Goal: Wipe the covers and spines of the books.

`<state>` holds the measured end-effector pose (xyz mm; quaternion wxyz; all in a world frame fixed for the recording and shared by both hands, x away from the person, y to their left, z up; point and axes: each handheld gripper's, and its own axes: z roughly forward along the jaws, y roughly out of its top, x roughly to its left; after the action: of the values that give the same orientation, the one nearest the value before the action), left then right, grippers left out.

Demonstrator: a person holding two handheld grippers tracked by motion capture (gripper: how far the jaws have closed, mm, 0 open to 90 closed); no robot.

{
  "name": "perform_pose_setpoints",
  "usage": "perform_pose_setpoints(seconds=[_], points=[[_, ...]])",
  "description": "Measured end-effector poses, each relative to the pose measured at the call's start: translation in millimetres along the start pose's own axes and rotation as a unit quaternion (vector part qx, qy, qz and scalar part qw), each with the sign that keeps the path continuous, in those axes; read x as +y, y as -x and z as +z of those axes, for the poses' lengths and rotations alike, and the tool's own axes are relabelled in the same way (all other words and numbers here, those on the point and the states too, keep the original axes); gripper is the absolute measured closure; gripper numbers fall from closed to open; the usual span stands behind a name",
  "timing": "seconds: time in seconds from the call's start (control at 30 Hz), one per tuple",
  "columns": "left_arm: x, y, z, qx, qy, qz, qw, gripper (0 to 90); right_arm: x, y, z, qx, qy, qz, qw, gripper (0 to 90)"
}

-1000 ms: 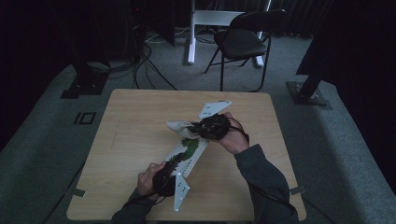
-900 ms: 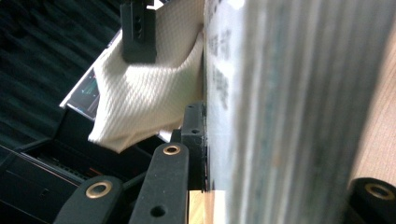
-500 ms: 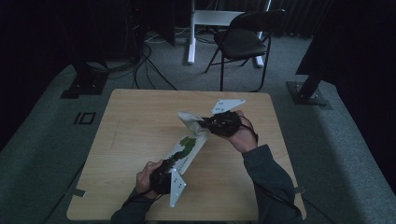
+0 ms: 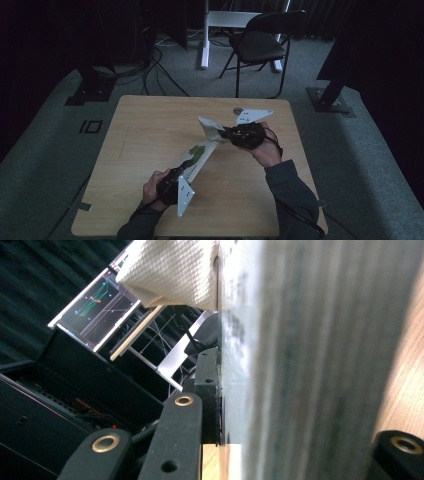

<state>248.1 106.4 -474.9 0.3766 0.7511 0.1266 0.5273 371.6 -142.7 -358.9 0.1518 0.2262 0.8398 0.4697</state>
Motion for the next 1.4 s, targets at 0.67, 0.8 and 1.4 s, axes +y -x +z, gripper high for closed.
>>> perform_pose_setpoints(seconds=[0.67,0.8,1.4], points=[[-6.7,-7.6,0.9,0.003,-0.004,-0.02,0.9998,77.5,-20.2,0.6,-15.2,-0.011,0.023,0.025,0.9994,84.2],[-8.1,-9.8,0.8,0.001,-0.01,-0.021,0.9997,77.4,-23.1,1.7,-18.3,-0.015,0.027,0.029,0.9991,84.5],[-12.9,-20.2,0.0,0.001,-0.012,-0.06,0.9981,77.5,-39.3,2.3,-23.8,-0.019,0.026,0.043,0.9986,84.8]])
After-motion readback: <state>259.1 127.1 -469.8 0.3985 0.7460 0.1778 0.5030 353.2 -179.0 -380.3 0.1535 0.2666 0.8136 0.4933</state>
